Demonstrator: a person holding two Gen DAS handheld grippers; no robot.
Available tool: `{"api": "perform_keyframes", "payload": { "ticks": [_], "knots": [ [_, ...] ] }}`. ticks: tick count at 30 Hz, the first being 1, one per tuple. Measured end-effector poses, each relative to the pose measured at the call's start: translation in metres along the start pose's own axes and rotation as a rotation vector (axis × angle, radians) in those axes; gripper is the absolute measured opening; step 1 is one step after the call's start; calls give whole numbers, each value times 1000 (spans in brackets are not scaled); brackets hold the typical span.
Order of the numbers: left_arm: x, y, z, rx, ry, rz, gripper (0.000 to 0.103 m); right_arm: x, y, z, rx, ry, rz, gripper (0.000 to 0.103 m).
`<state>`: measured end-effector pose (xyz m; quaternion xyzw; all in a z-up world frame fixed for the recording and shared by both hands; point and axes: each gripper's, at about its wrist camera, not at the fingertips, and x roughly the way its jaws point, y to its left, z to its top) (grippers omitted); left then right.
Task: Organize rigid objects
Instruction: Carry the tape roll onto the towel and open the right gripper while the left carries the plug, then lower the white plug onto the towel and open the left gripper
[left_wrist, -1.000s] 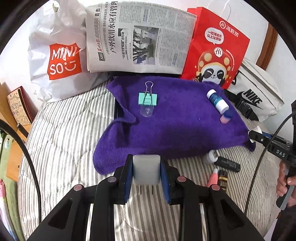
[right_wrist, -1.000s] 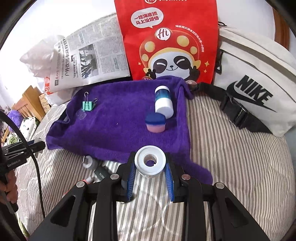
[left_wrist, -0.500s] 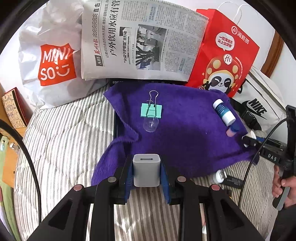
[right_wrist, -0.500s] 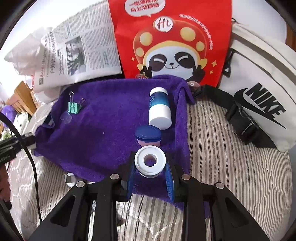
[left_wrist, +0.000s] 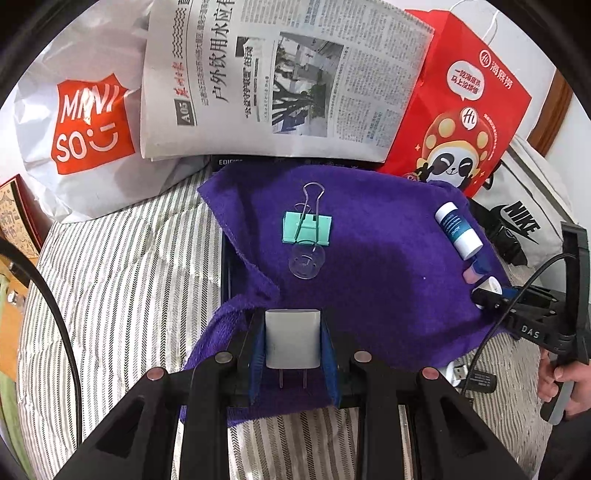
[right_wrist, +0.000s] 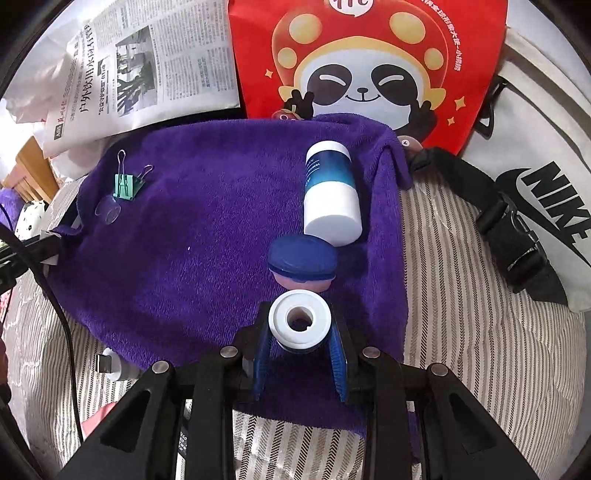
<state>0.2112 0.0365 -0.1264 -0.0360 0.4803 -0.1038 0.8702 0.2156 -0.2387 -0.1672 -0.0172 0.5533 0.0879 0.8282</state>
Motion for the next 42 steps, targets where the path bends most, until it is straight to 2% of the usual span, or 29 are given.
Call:
{"api": "perform_keyframes", "payload": {
  "ticks": [11,25,31,34,36,42],
  "knots": [
    [22,-2,3,20,44,-5,26,2,1,0,-12,-9,-4,29],
    [44,-23,5,112,93,92,26,1,3,-2,-42,-27,3,29],
    [45,-26,5,123,104,98,27,-6,-2,-5,-15,-25,63,36],
    [40,-28,2,120,121,92,34,-15,-5,-7,1,-42,80,49],
    [37,-29,-1,117,128,81,37,-21,-7,-10,5,-48,90,49],
    [22,-28,-6,58,124,70,38,-46,-9,-22,0,-69,51,51]
  ]
}}
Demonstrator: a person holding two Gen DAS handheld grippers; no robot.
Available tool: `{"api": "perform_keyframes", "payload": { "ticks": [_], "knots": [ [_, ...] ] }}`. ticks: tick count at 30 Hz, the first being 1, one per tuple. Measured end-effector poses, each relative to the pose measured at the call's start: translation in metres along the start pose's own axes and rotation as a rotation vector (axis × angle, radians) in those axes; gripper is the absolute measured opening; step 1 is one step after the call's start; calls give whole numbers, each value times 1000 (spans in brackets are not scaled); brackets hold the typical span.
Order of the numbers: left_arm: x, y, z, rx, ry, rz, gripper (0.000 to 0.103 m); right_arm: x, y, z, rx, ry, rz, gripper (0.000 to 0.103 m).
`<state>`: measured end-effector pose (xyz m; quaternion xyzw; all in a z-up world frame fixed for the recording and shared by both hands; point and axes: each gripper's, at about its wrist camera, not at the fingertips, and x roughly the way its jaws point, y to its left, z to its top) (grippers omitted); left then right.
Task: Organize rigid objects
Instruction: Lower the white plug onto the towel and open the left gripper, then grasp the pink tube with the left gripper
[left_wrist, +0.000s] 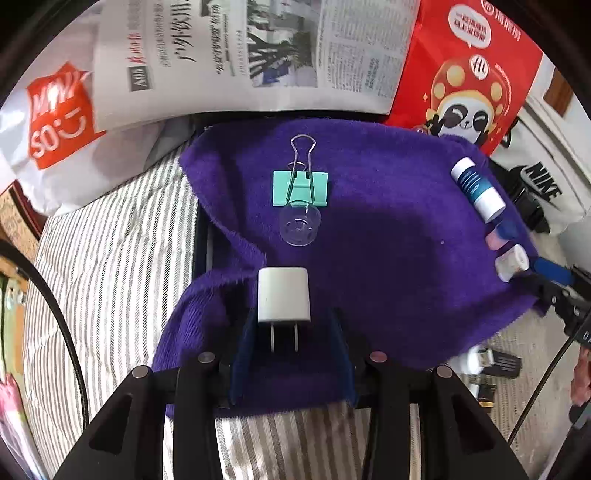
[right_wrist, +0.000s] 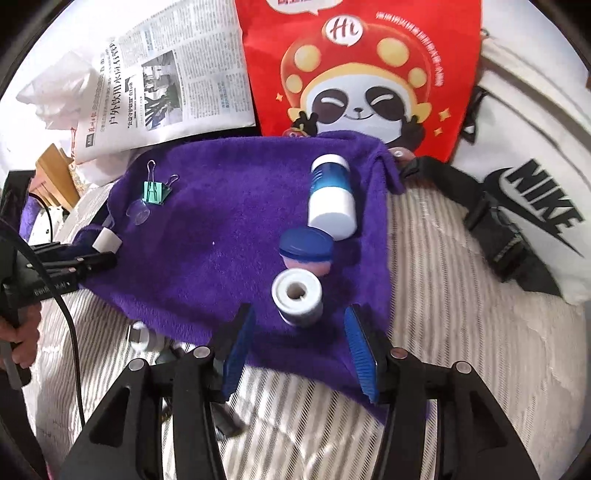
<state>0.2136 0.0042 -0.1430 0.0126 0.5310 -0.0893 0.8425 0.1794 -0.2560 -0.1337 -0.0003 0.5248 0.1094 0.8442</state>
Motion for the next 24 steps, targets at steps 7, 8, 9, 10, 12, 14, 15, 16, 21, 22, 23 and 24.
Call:
{"api": "perform_keyframes", "payload": {
  "ticks": [7,8,9,10,12,14,15,16,21,22,23,24],
  "knots": [
    [-48,-21,-18,44,-73,-30,38,-30,-4,-19,38,-19,-12,52],
    [-53,-25,-19,56,-80,-38,38,-32,-5,-22,41,-18,-9,52],
    [-55,-27,-21,67,-84,-42,38,-34,-5,-26,43,-15,-10,52],
    [-59,-34,-25,85,-86,-44,38,-36,-5,-29,46,-14,-16,52],
    [-64,-39,-27,103,-88,-43,38,-40,-9,-39,58,-11,-27,52],
    [-63,-50,-33,124,-79,-58,38,-44,-13,-49,73,-6,-27,52],
    [-62,-55,-36,131,-74,-63,38,-46,-15,-53,79,-3,-25,52],
    [-58,-63,-41,144,-62,-71,38,-48,-17,-58,86,0,-22,52],
    [-48,-86,-62,201,-26,-94,38,-57,-25,-77,110,8,-21,52],
    [-46,-90,-65,214,-19,-97,38,-58,-25,-79,111,9,-19,52],
    [-43,-95,-69,232,-9,-94,38,-60,-25,-83,114,9,-19,52],
    [-41,-97,-73,248,-3,-89,38,-60,-25,-86,116,9,-18,52]
  ]
}}
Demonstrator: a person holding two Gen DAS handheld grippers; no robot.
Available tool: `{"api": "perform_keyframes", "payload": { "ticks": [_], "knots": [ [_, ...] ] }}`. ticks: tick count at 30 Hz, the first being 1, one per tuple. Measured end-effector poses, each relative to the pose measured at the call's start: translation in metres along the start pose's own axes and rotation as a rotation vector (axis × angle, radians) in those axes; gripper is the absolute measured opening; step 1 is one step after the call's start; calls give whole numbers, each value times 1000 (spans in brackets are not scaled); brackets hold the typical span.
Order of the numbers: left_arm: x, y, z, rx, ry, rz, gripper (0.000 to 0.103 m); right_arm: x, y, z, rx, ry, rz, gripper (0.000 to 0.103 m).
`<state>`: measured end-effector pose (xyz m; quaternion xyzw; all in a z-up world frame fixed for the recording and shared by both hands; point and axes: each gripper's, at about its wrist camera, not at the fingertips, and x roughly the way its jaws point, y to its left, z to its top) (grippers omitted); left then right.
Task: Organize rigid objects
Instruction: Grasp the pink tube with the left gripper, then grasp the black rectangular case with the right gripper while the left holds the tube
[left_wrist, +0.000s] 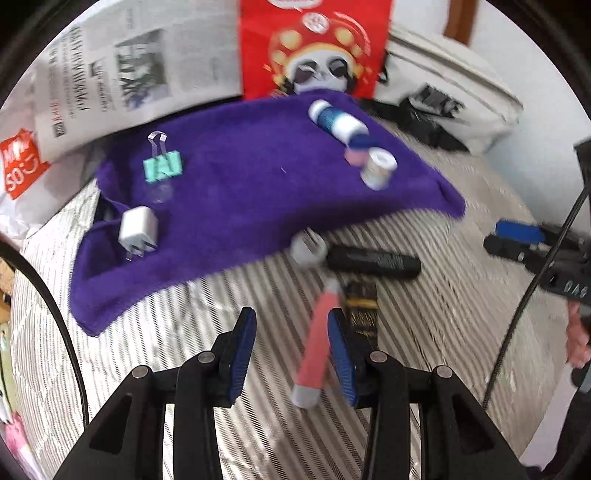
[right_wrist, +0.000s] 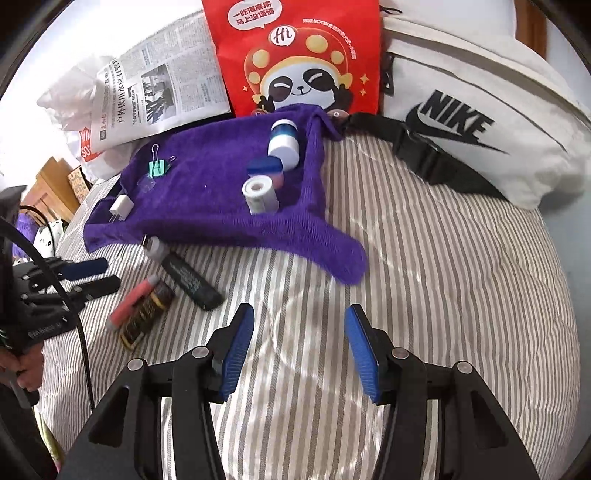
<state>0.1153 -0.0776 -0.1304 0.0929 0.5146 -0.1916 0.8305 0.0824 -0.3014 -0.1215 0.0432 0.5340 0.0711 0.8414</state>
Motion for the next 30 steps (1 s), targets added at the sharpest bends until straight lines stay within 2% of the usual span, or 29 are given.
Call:
{"api": "perform_keyframes", "payload": {
  "ticks": [2,5,7,12,14,16,18,22,30],
  "knots": [
    [8,-7,-4,39,22,22,38,-1,0,-5,-2,4,7,52],
    [14,-11,-7,76,34,1,39,-4,3,-12,-18,7,0,52],
    [17,-14,-12,117,49,17,39,-5,4,-15,-27,9,-6,52],
    [17,-15,-10,141,31,2,38,0,3,-19,-26,23,-10,52],
    [17,-16,-9,148,23,-20,30,3,4,-19,-28,31,-9,52],
    [18,-18,-9,154,14,-36,14,5,6,-19,-33,36,-13,52],
    [17,-22,-10,167,4,-30,12,7,8,-19,-37,40,-11,52],
    [14,-14,-14,131,-7,-27,12,9,14,-16,-48,34,1,52],
    [5,33,-30,17,-6,32,12,24,41,-1,-110,26,63,52]
  ]
}}
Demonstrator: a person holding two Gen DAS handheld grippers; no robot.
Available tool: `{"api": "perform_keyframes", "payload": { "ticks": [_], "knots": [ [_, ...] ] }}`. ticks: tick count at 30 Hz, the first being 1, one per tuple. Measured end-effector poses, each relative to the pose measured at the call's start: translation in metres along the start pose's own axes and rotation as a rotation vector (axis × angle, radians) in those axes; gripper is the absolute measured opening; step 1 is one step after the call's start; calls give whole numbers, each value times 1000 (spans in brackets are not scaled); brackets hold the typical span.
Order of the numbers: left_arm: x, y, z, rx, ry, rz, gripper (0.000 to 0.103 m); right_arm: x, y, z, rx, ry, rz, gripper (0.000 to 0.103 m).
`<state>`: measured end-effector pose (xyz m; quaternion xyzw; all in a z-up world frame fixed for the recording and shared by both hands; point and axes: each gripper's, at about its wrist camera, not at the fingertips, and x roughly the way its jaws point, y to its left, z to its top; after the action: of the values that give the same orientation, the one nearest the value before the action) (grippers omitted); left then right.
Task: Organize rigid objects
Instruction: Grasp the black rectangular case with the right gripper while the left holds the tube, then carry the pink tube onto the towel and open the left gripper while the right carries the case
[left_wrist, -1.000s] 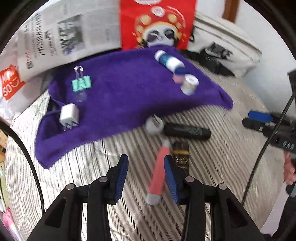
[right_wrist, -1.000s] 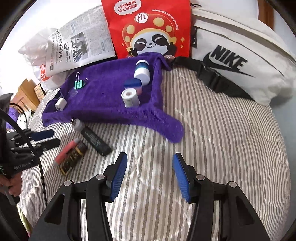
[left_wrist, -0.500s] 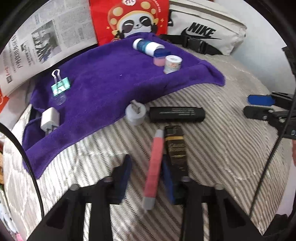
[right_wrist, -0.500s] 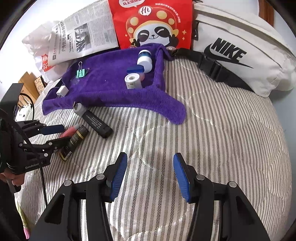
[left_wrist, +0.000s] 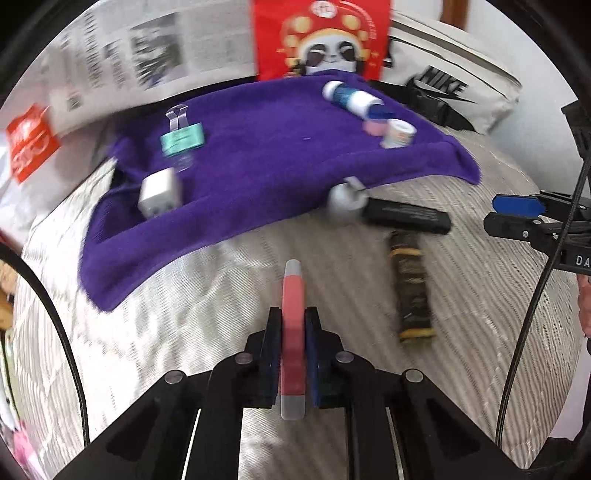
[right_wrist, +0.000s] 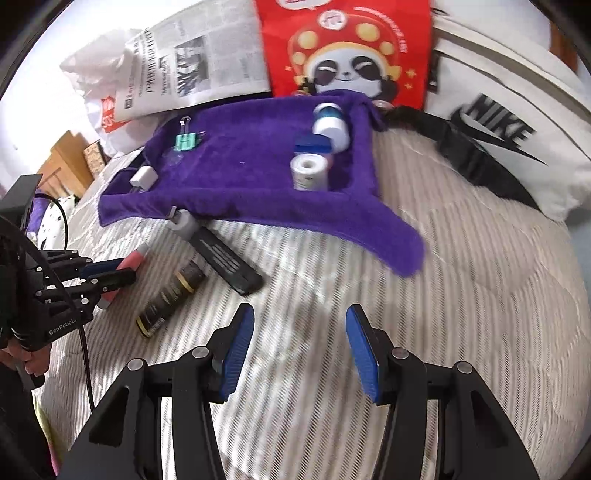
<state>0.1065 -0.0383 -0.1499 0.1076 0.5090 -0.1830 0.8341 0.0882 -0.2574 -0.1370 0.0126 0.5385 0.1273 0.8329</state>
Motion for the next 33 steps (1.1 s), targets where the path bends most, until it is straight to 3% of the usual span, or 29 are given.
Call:
{"api": "perform_keyframes", "payload": {
  "ticks": [3,16,18,21,26,33],
  "knots": [
    [-4,16,-7,-31,3,47,12,10,12,6,-42,2,25,52],
    [-6,34,-13,-89,1,21,12,51,49,29,-239,13,13,50],
    [-7,35,-14,-94,-1,14,12,51,50,27,-257,1,6,32],
    [-8,35,-15,-102,-2,10,12,47,42,23,-228,-2,13,25],
    [-9,35,-16,-107,-7,12,12,36,19,14,-109,38,82,23],
    [-9,36,-16,-123,-9,4,13,33,28,6,-173,54,38,24]
  ]
}}
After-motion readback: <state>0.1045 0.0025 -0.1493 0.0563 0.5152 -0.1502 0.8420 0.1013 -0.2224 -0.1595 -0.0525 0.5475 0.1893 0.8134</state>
